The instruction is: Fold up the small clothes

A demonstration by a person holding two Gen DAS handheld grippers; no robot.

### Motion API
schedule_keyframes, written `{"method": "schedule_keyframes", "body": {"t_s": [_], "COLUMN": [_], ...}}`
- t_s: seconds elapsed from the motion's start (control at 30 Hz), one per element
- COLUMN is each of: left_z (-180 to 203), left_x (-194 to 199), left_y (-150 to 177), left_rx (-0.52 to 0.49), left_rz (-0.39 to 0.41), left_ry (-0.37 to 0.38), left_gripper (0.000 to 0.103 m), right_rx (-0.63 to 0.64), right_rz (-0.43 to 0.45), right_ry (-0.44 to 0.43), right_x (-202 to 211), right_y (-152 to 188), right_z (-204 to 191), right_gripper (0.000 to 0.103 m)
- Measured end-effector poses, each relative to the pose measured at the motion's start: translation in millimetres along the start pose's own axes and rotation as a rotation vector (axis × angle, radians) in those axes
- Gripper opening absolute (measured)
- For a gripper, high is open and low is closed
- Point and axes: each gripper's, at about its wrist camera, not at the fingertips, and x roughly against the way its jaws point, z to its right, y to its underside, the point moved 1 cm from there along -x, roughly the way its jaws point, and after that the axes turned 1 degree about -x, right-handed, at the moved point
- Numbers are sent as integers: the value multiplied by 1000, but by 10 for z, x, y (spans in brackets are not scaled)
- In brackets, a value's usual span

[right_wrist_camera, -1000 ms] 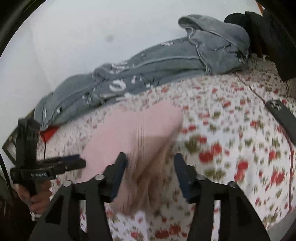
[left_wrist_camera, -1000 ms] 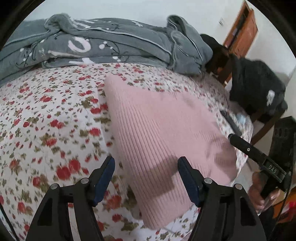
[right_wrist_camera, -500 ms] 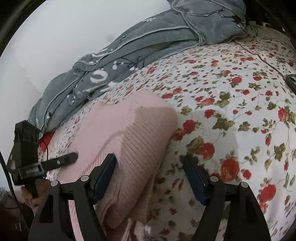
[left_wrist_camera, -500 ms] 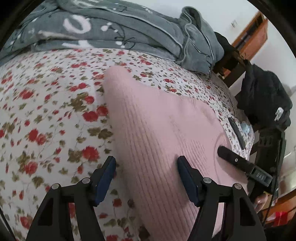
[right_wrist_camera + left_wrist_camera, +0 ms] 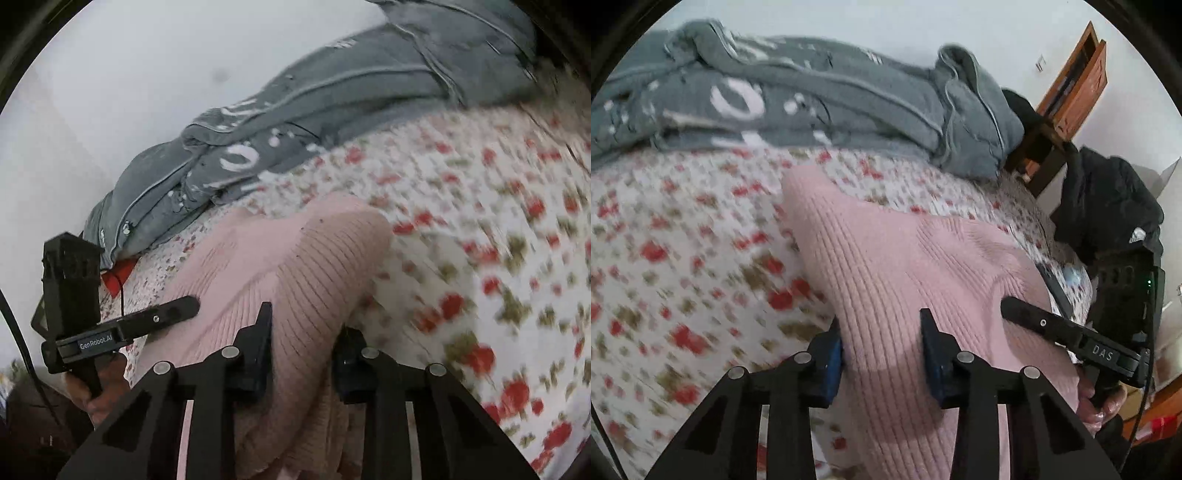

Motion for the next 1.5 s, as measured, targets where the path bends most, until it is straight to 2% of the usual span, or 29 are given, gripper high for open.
{"method": "schedule_keyframes", "body": {"t_s": [0.17, 0.37, 0.47, 0.57, 0.7, 0.8, 0.83, 0.9, 1.0, 1.17, 1.23, 1.27, 1.3, 1.33, 1.5], "left_z": [-371, -892, -1108, -1221, -1170, -1125, -1112, -1137, -1138, -1023, -976, -951, -934, -918, -783], "left_x": [228, 214, 28, -195, -285, -326, -305, -224, -22, 208, 271, 306, 333, 361, 406], "left_y": [-302, -528, -531, -456, -427, -414, -413, -414, -391, -290, -237, -206, -181, -155, 8], "left_rx": [17, 40, 73, 100, 50, 20, 13, 21, 29, 5, 1, -1, -1, 0, -10], "left_rz": [49, 44, 14, -2, 40, 41, 42, 38, 53, 78, 83, 82, 83, 86, 63], "left_ry": [-71, -159, -183, -197, -233, -269, -275, -278, -284, -312, -314, -319, -322, -320, -257], "left_gripper": [35, 36, 37, 39, 44, 47, 47, 50, 51, 55, 55, 55, 55, 55, 56], "right_rx": [22, 63, 90, 177, 281, 279, 271, 247, 235, 459, 503, 518, 522, 512, 429], "right_rz": [7, -29, -65, -53, -28, -41, -44, -47, -10, 92, 71, 56, 41, 27, 13], "right_ry": [-52, -76, -23, 120, 210, 218, 212, 210, 189, 184, 207, 249, 310, 330, 286], "right_x": [-363, -1020, -1361, -1605, -1685, -1706, -1691, -1604, -1363, -1085, -1145, -1209, -1282, -1326, -1227], "right_y": [-336, -609, -636, -616, -629, -628, -637, -662, -642, -329, -214, -156, -111, -83, -142], "right_z": [-316, -602, -611, -618, -659, -606, -589, -565, -654, -1170, -1243, -1230, -1174, -1108, -961], "right_gripper": [27, 27, 27, 27, 26, 27, 30, 45, 46, 46, 33, 20, 16, 16, 16]}}
